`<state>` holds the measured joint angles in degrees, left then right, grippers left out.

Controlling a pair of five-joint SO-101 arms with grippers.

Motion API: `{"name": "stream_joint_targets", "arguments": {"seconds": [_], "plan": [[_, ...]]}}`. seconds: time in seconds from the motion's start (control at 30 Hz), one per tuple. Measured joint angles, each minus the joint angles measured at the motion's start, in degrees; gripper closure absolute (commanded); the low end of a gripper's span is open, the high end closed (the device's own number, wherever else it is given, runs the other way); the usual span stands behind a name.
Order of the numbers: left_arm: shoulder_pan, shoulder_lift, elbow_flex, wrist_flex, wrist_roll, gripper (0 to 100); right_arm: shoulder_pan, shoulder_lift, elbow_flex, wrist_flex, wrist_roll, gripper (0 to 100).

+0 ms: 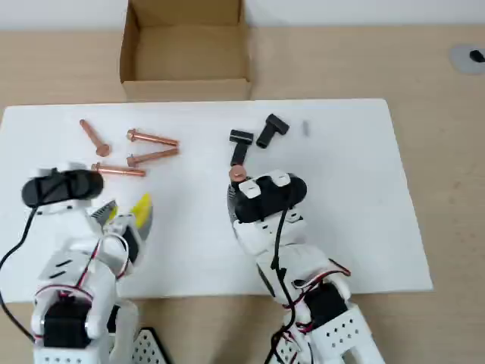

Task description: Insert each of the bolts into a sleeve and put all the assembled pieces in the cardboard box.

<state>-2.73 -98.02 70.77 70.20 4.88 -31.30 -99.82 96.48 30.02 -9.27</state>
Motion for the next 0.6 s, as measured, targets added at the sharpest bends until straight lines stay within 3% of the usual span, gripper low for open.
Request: {"name": "stream_joint_targets", "arguments": {"seconds": [0.23,0.6], "plan": [[-11.87,11.16,6.42,-14.33,2.37,79,1.93,13.45,-12.66,-0.44,0.0,98.9],[-12.31,30.51,4.84,-22.42,6.33,79,3.43,63.91,-45.36,-12.4,0.0,98.9]]}}
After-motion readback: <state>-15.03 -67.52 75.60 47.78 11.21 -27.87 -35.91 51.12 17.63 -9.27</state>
